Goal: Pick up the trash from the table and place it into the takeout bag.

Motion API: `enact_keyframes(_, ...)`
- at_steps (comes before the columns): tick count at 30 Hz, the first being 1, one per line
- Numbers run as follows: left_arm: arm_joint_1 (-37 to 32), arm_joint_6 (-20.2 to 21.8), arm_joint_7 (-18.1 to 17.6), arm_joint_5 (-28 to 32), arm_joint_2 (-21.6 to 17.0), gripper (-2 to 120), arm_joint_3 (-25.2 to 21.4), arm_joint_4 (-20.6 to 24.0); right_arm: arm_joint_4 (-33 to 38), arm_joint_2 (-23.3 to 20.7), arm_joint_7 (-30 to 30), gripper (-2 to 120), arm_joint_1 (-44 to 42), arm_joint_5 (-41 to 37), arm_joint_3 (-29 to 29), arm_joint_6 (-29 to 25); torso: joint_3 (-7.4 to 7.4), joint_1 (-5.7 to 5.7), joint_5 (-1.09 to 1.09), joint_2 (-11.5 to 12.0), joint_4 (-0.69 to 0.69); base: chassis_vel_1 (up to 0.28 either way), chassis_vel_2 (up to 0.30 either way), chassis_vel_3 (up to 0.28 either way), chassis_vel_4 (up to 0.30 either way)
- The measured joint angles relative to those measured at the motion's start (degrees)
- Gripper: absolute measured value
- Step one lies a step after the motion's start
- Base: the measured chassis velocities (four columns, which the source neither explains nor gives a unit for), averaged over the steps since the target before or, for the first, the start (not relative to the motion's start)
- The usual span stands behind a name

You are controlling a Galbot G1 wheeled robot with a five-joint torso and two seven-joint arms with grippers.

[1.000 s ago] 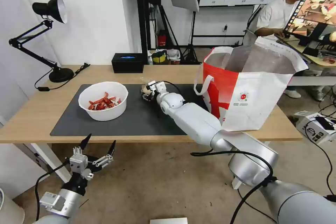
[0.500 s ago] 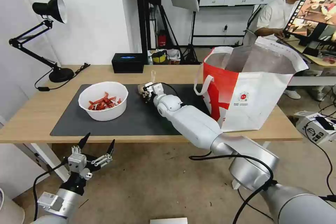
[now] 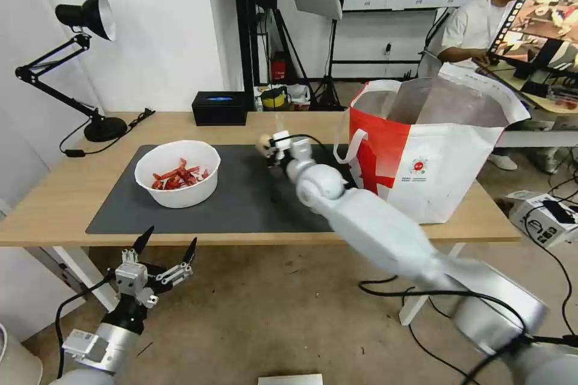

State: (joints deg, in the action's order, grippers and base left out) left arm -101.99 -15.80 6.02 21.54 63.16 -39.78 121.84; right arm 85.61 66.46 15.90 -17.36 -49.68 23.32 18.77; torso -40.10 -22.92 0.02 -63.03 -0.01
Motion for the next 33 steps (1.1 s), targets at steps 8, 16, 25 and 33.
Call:
enact_keyframes(8, -0.1, 0.0, -0.2, 0.1, -0.2, 100, -0.2, 0.3, 17.2, -10.8, 0.0, 7, -8.4, -1.9, -5.7, 0.0, 0.00, 0.00, 0.00, 0.0, 0.00, 0.000, 0.000, 0.000, 0.000)
enact_keyframes(16, 0.2, 0.0, -0.3, 0.1, 0.1, 100, 0.5, 0.4, 27.9, -18.5, -2.9, 7, -18.8, 0.4, -13.8, -5.5, 0.00, 0.01, 0.00, 0.0, 0.00, 0.000, 0.000, 0.000, 0.000)
enact_keyframes(25, 0.8, 0.1, -1.2, -0.1, 0.2, 100, 2.0, 0.2, 31.8, -21.8, -2.2, 7, -24.3, 2.4, -23.6, -16.4, 0.00, 0.00, -0.01, 0.0, 0.00, 0.000, 0.000, 0.000, 0.000)
enact_keyframes(33, 1.0, 1.8, -2.9, 2.8, -0.1, 100, 3.4, 2.0, 29.6, -23.0, 3.1, 7, -19.0, 1.0, -25.4, -17.9, -0.01, 0.00, -0.01, 0.0, 0.01, 0.000, 0.000, 0.000, 0.000)
